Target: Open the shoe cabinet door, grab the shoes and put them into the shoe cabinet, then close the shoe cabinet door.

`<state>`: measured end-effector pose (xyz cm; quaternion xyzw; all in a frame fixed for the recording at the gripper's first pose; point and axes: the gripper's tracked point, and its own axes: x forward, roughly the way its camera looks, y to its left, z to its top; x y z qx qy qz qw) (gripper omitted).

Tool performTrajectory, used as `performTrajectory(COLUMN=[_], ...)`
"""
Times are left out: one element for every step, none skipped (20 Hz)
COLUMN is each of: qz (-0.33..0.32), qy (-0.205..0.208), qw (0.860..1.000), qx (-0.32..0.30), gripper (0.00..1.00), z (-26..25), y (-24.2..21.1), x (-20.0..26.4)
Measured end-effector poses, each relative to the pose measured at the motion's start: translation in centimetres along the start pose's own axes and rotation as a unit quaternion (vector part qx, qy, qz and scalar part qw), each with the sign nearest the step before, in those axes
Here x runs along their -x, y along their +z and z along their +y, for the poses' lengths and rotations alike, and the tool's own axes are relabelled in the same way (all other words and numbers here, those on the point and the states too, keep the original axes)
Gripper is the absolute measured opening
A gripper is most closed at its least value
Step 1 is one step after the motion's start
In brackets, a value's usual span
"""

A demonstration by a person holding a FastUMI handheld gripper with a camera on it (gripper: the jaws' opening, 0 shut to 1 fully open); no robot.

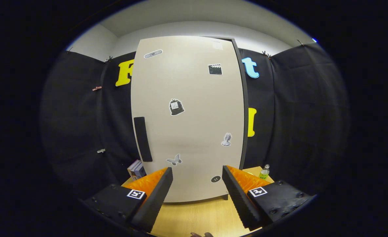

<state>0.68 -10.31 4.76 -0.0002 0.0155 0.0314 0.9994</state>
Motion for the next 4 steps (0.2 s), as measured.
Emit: performTrajectory(qz=[0.000,0.000,0.001,0.001], qy=[0.000,0.000,-0.001,-0.001], qw=[1.000,1.000,1.000,1.000], qx=[0.001,0.001,0.001,0.001], gripper=[0.98,0.98,0.98,0.98], z=[-0.01,-0.11,-0.16,-0.25], y=[-0.10,-0.21,-0.30,-0.31], x=[0.01,-0.08,-0.07,-0.07])
